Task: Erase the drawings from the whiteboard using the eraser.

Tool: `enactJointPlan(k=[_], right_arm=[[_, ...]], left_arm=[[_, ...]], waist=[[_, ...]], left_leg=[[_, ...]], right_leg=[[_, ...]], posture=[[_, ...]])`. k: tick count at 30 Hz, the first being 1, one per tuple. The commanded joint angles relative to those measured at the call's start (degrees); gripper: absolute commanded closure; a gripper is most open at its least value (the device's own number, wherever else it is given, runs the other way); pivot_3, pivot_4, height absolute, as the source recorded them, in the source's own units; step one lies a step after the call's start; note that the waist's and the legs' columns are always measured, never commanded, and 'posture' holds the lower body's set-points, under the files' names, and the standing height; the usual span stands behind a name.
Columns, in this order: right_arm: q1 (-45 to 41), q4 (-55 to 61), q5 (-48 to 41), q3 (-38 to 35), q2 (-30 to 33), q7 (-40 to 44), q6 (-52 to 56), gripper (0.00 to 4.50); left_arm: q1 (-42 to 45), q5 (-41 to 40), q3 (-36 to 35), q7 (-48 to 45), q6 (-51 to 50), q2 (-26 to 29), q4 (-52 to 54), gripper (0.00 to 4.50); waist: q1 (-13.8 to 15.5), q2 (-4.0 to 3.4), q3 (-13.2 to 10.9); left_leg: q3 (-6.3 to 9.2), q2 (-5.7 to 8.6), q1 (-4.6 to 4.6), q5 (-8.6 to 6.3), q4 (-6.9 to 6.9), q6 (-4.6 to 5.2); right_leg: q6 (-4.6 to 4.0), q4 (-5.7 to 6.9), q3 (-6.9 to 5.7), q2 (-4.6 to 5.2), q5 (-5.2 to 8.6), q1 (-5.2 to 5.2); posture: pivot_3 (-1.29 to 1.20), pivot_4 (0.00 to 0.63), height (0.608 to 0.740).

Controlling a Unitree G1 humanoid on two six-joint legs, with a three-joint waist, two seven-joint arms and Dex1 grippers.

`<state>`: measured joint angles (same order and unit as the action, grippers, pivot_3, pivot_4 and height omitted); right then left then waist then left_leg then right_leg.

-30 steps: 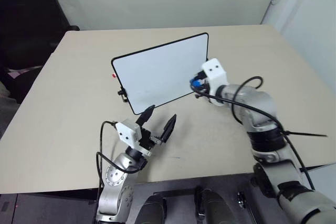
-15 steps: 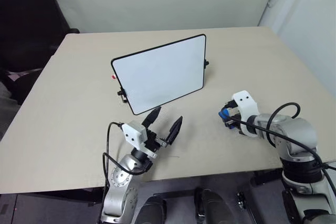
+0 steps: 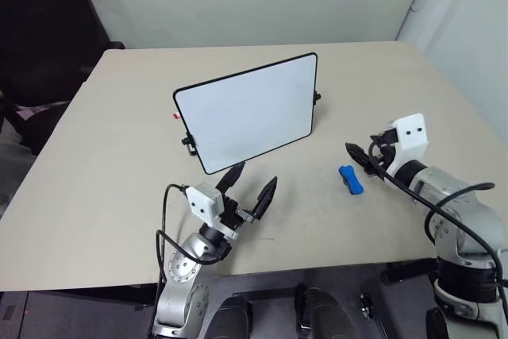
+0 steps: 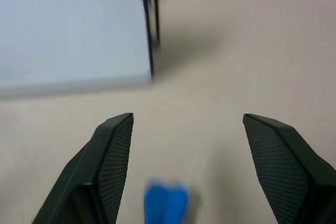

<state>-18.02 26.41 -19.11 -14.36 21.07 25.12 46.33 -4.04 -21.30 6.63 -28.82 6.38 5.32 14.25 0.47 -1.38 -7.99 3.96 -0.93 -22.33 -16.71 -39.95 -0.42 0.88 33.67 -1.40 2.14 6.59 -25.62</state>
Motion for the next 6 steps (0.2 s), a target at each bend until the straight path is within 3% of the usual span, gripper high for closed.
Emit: enactJointPlan(k=[1, 6], right_arm=[[1.2, 3.3, -11.4, -4.6, -4.4, 4.8, -5.0, 0.95], [5.0, 5.3, -19.2, -2.7, -5.1, 10.5, -8.0, 0.95]], left_arm=[[0.7, -0.6, 0.1, -1.0, 1.2, -0.3, 0.0, 0.00], [1.0, -0.9, -0.2, -1.6, 0.8, -0.1, -0.1, 0.00]], waist=[[0.0, 0.00, 0.0], [0.0, 0.01, 0.0]], left_leg=[[0.00, 0.01, 0.00, -0.01, 0.00, 0.00], [-0.02, 0.17, -0.07, 0.01, -0.03, -0.05]], right_leg=[[0.02, 0.00, 0.00, -0.01, 0.04, 0.00], [0.15, -0.06, 0.02, 0.02, 0.17, 0.02]], posture=[[0.00, 0.150, 0.737], [0.00, 0.150, 0.737]])
